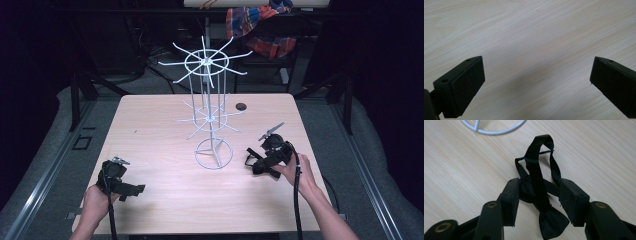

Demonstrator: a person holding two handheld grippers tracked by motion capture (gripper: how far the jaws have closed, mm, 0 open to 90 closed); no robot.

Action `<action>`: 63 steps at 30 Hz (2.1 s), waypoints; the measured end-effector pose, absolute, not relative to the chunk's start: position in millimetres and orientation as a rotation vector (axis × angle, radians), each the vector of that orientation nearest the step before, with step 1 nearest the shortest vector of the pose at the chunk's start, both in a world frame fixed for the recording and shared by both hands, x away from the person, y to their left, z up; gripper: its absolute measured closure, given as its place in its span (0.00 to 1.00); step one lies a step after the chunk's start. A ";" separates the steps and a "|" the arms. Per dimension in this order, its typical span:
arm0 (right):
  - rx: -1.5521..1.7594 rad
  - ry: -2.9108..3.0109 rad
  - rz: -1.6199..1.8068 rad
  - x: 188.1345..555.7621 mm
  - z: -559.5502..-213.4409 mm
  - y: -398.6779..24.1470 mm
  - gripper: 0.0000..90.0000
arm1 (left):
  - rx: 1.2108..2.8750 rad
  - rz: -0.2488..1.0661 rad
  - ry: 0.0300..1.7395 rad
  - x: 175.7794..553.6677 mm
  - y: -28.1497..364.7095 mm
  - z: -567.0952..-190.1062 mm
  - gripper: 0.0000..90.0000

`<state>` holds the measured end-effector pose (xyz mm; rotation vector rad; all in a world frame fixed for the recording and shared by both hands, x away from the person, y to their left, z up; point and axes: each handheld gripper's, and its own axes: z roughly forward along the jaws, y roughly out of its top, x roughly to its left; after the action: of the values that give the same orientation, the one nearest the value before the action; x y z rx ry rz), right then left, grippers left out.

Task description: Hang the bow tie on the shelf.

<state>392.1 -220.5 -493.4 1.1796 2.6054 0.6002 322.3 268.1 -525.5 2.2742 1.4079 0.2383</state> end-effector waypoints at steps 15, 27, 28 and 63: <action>1.141 2.625 0.521 398.9 -494.9 -207.5 0.96 | 2.270 0.235 1.411 321.9 268.7 -525.4 0.00; 1.138 2.601 0.554 395.9 -483.9 -212.3 0.99 | 2.270 0.232 1.406 321.7 269.0 -525.1 0.00; 1.135 2.598 0.554 395.4 -482.0 -212.7 0.99 | 2.272 0.230 1.405 321.6 269.1 -525.1 0.00; 1.122 2.543 0.739 385.2 -440.7 -217.0 1.00 | 2.279 0.218 1.402 322.8 267.5 -527.5 0.00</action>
<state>385.2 -217.0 -440.7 1.1215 2.5428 0.7394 322.8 267.5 -527.5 2.2791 1.4024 0.2182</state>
